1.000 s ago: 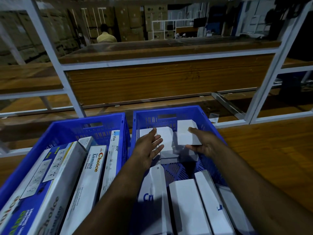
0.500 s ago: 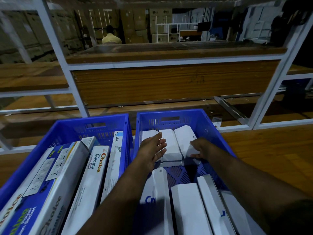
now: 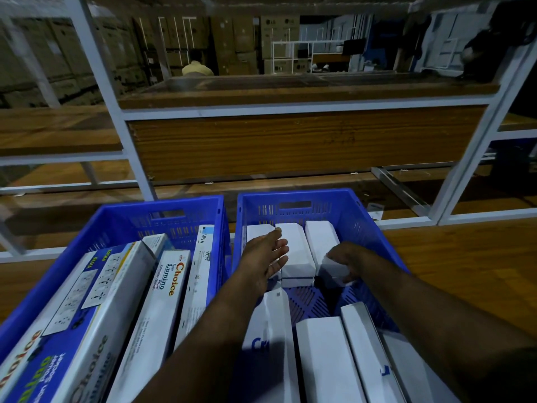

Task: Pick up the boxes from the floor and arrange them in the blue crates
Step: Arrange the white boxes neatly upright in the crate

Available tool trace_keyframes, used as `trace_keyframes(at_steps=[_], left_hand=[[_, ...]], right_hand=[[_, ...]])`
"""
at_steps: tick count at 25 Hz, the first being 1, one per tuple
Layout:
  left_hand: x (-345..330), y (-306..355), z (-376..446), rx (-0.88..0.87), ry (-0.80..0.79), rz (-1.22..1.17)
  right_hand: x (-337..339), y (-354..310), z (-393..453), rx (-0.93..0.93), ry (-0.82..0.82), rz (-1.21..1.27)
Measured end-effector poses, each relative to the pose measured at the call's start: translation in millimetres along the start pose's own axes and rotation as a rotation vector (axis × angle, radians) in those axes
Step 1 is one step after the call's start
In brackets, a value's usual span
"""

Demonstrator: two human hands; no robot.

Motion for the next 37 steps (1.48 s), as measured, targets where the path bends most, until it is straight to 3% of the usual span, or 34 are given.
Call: trace_keyframes(at_steps=[8,12,14,16,18,21,25,37], left_hand=[[1,2,3,-0.004,0.021,0.002],[2,7,1,-0.006,0.043,0.095],[3,10,1,-0.018,0.044,0.193],[4,10,1,-0.039,0.039,0.308],[3,11,4,-0.057,0.025,0.535],[-5,-3,7,0.023,-0.067,0.881],[-11,-26,7,0.204,-0.184,1.159],[-11,-37,0,0.334,-0.244,1.327]], right_hand=[[-7,0,-9,-0.011,-0.089,-0.164],[4,-27,-27,0.059,0.112,-0.484],[1,-38,-42,0.117,0.129,-0.546],[-21,-44,-60,0.196,0.018,-0.621],[-60,-36,-75,0.233,-0.225,-0.788],[-100,-10,-95,0.172,-0.487,-0.998],[-115,7,-101,0.101,-0.561,-1.242],[-103,-11,-96,0.303,-0.577,-0.843]])
Point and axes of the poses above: each hand's wrist, its own z-axis towards the middle knuckle, its own x-axis out of the back of the hand, y = z × x, the point moved 10 cm from there along z, towards the middle knuckle, and after that the axes turned 13 degrees about -y, right-handed, at the moved point
